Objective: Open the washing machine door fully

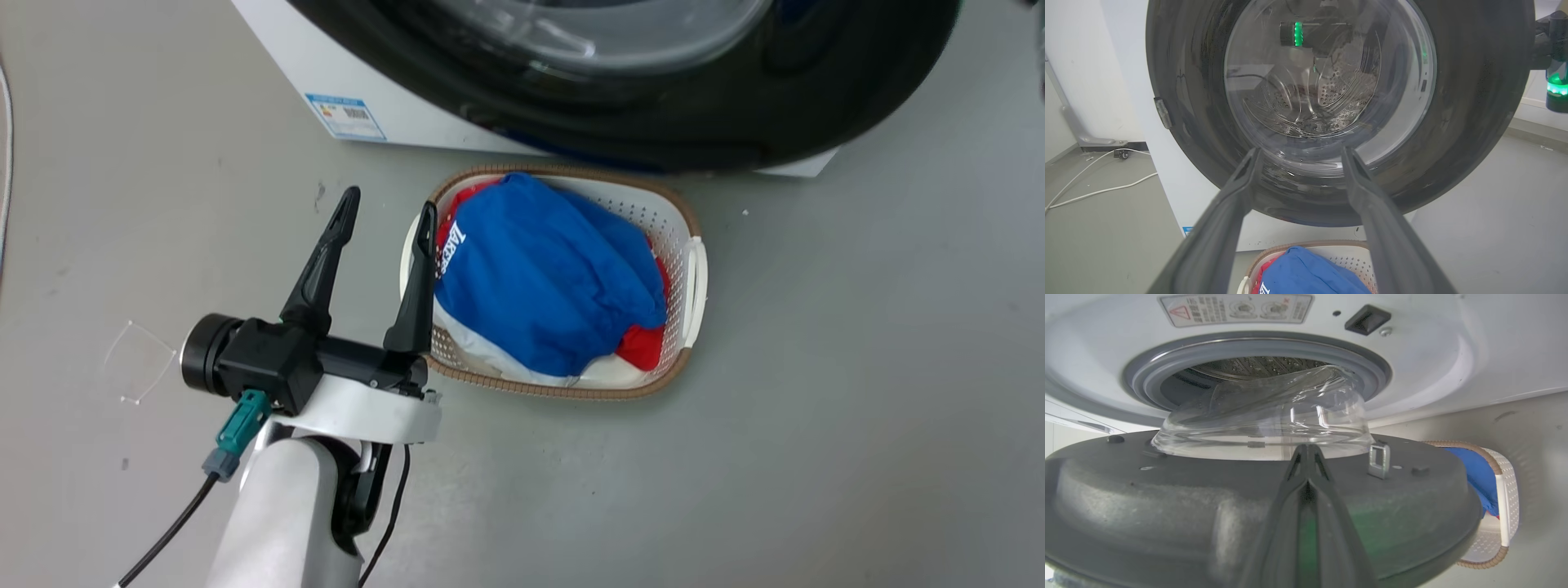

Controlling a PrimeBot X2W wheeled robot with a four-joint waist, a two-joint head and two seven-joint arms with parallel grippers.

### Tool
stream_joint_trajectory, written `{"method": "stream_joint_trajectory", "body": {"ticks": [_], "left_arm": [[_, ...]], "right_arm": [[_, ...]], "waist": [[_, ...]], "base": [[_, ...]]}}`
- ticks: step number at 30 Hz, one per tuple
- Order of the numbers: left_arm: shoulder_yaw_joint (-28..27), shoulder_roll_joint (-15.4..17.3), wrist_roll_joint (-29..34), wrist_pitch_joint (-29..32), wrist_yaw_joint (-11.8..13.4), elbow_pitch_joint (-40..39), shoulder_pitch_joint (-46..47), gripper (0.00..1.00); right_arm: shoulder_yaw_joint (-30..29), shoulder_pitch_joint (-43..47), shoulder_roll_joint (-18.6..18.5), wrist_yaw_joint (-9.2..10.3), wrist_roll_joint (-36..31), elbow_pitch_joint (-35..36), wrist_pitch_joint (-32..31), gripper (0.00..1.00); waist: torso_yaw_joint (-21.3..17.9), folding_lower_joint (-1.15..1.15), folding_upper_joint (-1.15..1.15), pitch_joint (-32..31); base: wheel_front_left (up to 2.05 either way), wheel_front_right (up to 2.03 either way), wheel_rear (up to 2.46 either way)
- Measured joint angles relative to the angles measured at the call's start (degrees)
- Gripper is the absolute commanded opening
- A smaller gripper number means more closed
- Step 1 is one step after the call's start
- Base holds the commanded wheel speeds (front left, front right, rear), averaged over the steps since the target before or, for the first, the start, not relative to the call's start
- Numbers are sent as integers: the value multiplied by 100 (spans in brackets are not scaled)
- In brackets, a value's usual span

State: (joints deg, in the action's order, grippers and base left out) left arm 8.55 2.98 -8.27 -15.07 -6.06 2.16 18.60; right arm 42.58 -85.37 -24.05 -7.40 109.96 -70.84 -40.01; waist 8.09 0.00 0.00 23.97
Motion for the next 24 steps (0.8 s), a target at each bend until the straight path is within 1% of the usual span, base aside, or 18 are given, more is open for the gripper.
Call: {"method": "stream_joint_trajectory", "body": {"ticks": [6,10,19,24], "left_arm": [[-30,0,48,0,-9,135,-255,100],[-57,0,33,0,-27,201,-457,100],[-27,0,2,0,-33,385,-904,100],[36,-1,8,0,-35,458,-1063,100]], "right_arm": [[76,668,137,0,42,359,-350,0],[103,1113,216,0,93,698,-474,0],[171,2247,467,-1,302,1519,-648,0],[226,2757,556,0,382,2039,-586,0]], "waist": [[-103,0,0,-378],[-172,0,0,-659],[-272,-1,0,-1356],[-270,-1,0,-1674]], "base": [[0,0,0],[0,0,0],[0,0,0],[0,0,0]]}}
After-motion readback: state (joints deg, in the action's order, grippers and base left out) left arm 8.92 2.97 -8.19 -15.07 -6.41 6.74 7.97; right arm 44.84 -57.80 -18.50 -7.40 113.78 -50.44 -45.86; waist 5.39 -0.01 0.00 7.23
